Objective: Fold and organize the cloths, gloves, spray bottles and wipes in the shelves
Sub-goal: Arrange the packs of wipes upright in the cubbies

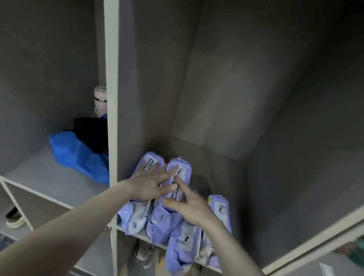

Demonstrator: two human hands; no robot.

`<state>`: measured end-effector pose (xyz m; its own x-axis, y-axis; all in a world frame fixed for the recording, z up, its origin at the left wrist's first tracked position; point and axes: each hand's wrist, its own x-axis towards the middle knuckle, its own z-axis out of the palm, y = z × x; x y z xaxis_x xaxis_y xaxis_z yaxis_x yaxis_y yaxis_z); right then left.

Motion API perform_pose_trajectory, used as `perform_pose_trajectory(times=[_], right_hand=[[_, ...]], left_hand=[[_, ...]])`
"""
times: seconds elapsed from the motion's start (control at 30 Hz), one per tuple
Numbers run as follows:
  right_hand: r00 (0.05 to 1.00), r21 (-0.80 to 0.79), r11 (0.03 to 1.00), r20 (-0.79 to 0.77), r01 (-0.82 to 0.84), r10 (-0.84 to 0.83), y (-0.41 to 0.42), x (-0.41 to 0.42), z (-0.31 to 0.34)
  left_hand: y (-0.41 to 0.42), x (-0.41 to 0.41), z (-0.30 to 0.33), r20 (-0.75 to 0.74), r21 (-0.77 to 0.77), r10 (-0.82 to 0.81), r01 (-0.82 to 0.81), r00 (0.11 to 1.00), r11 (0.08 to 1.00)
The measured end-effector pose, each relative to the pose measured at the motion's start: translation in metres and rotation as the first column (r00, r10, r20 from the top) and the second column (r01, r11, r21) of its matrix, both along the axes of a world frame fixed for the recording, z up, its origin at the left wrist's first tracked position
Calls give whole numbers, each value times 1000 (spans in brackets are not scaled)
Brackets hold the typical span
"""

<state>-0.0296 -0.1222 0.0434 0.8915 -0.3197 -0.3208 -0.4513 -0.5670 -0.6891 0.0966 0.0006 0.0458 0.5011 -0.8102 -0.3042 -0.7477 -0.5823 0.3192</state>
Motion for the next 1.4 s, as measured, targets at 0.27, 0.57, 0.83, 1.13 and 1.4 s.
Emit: perform_pose_trajectory(times=[0.27,0.57,0.83,1.13,1.4], right_hand=[[941,-429,859,-302,-278,153,5,-77,-85],[980,-717,684,-199,-138,-12,11,-52,-97],[978,-746,661,-191,-89,-84,10,-38,-95],[983,-701,713,-134,-4,-127,-20,-77,-107],[961,-713,696,-122,90,-249,-16,-71,-110]], left_hand=[[-1,3,-17,101,65,-78,72,992,995],[2,10,-22,170,-15,-89,93,981,996],[3,18,-28,179,-82,-94,110,979,991],[6,16,-30,191,-105,-89,110,978,988],[5,17,-33,213,-110,-84,110,973,988]])
